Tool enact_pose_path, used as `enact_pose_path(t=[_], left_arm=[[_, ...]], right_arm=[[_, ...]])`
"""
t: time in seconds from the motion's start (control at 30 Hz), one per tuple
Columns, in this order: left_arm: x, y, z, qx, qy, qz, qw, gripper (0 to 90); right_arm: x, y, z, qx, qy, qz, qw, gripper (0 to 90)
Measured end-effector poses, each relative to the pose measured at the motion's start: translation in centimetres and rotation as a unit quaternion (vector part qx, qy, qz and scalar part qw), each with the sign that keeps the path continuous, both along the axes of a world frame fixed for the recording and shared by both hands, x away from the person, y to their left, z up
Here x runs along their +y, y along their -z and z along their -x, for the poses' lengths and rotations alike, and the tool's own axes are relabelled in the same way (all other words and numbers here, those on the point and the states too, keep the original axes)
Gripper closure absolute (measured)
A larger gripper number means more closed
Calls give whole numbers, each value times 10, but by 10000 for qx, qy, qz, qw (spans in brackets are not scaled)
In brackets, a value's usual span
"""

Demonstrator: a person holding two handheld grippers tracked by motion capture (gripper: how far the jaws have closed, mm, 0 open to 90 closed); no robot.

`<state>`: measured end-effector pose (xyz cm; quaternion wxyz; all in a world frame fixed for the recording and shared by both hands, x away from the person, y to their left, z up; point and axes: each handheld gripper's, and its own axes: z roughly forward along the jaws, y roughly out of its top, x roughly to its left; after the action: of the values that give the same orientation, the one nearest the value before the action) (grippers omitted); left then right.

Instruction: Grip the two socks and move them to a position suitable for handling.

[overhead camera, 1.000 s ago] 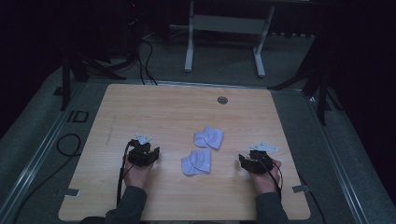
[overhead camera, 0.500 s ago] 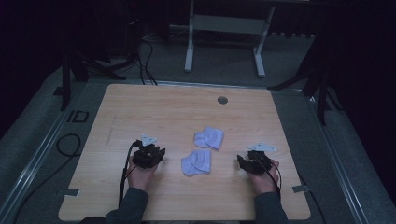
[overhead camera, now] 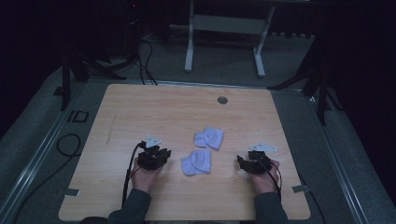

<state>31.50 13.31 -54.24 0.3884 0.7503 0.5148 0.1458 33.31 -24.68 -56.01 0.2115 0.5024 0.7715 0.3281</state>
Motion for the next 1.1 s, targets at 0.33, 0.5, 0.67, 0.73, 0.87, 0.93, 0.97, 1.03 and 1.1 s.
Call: enact_pose_path(t=[0.33, 0.5, 0.67, 0.73, 0.87, 0.93, 0.97, 1.03, 1.1], left_arm=[[-10, -2, 4, -72, 187, -17, 9998, 803], [-15, -2, 5, -120, 282, -74, 9995, 834], [-23, -1, 7, -147, 434, -193, 9988, 893], [-26, 0, 8, -164, 479, -209, 9985, 896], [-29, 0, 9, -160, 550, -228, 9981, 897], [-32, 0, 9, -168, 590, -222, 9979, 897], [-33, 1, 10, -172, 605, -220, 9978, 898], [-36, 1, 10, -172, 663, -230, 9974, 897], [-39, 2, 11, -167, 721, -254, 9969, 897]], right_arm=[[-3, 2, -1, 12, 42, -8, 10000, 434], [-4, 1, -1, -4, 62, -33, 10000, 433], [-5, 1, -1, 1, 50, -44, 10000, 427], [-4, 1, -1, 3, 52, -45, 10000, 427], [-5, 1, -1, 2, 50, -44, 10000, 427], [-5, 1, -1, 6, 53, -45, 10000, 427], [-4, 1, -1, 7, 54, -45, 10000, 426], [-4, 1, -1, 5, 56, -44, 10000, 426], [-4, 1, -1, 5, 61, -43, 10000, 428]])
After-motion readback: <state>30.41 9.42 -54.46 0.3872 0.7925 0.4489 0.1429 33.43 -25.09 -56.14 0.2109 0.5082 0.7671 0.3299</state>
